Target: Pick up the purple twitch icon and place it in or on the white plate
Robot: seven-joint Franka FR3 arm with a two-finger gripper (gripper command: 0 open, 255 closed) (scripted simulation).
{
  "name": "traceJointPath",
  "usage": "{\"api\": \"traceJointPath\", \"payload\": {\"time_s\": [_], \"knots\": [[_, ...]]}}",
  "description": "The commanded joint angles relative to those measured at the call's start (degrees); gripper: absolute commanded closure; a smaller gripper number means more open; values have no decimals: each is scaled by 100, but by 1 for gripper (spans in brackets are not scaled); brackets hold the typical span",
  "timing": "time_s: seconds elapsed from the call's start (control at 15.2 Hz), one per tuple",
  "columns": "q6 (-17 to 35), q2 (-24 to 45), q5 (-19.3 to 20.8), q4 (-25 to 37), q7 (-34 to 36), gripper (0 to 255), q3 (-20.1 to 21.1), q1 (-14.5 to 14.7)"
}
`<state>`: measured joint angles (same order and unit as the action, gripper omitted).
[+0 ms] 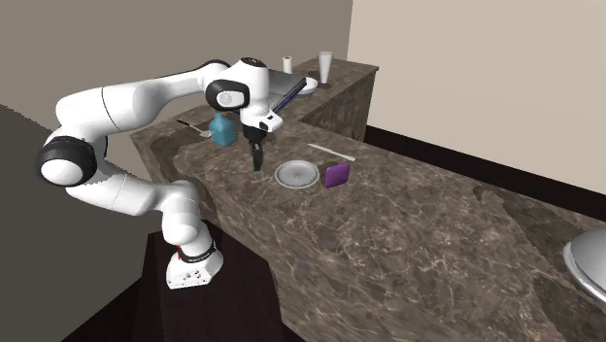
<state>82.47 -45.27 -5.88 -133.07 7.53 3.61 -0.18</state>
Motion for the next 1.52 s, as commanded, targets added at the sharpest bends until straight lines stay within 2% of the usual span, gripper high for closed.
{"api": "traceJointPath", "payload": {"time_s": [0.0,0.66,1.25,1.32,1.45], "knots": [[0,0,0,0,0,0,0,0],[357,2251,584,1612,-1245,0,-539,-58],[150,4427,796,3802,-2242,0,-790,-119],[123,4543,802,3936,-2289,0,-795,-126],[289,4481,806,3708,-2285,0,-795,-128]]}}
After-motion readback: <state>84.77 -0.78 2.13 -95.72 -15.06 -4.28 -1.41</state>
